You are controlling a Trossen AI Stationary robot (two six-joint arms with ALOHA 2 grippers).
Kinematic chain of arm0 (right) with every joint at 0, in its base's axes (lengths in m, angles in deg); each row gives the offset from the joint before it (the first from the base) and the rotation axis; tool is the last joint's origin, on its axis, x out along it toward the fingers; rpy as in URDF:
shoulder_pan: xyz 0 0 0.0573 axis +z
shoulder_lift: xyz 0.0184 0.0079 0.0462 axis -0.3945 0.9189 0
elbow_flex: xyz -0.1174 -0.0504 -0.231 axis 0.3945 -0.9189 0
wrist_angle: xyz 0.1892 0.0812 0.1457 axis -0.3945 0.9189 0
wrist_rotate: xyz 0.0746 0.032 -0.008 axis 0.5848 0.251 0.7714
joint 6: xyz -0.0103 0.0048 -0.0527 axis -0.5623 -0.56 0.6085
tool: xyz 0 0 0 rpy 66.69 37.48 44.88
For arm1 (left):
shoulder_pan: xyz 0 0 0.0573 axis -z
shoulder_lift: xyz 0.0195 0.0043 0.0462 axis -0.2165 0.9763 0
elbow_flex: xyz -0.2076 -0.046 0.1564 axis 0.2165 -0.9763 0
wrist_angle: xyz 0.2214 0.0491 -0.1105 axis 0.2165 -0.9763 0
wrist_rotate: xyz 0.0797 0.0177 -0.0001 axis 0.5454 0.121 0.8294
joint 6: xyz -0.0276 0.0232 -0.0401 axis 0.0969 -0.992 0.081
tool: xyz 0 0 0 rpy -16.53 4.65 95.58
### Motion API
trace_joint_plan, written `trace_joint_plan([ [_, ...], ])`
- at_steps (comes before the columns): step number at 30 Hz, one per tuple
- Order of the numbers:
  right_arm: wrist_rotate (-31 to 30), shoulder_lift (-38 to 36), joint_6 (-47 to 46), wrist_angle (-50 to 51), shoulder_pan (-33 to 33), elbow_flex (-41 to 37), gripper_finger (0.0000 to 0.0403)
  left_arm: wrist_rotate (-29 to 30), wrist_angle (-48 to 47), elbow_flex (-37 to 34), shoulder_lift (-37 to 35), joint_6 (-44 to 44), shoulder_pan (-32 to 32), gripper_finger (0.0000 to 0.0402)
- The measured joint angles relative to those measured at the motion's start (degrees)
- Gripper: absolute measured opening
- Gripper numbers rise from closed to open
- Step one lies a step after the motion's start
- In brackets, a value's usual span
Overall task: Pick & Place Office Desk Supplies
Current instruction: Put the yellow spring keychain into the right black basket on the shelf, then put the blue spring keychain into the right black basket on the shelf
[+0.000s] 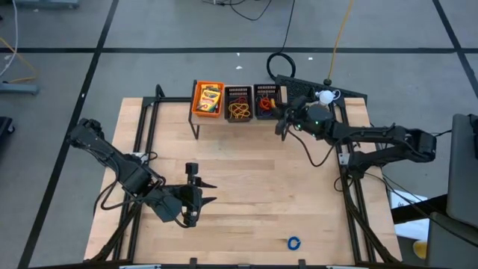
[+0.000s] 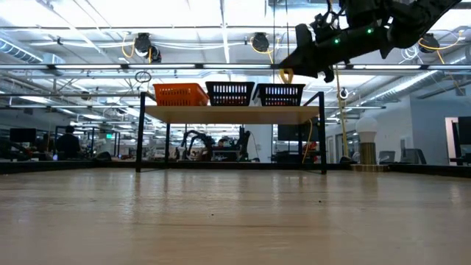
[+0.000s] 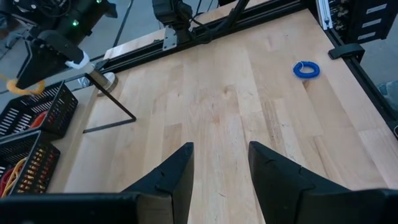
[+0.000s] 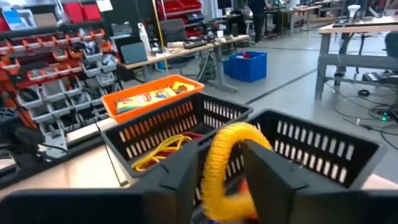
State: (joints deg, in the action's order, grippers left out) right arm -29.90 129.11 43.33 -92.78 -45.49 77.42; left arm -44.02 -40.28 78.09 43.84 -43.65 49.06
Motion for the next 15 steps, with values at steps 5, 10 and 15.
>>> trace_joint_plan([
  [5,1.22,-0.02,-0.33,-1.61,-0.01,0.00,0.0181,0.00,-0.02,0.00,0.00,0.20,0.00,0.0150],
  [10,8.45,-1.42,-1.35,-1.65,1.89,0.00,0.0210,0.00,-0.04,0.00,0.00,0.22,0.02,0.0149],
  [15,16.28,-4.74,-0.62,-0.22,8.04,0.00,0.0205,-1.16,-0.23,0.00,0.00,-0.23,0.00,0.0150],
])
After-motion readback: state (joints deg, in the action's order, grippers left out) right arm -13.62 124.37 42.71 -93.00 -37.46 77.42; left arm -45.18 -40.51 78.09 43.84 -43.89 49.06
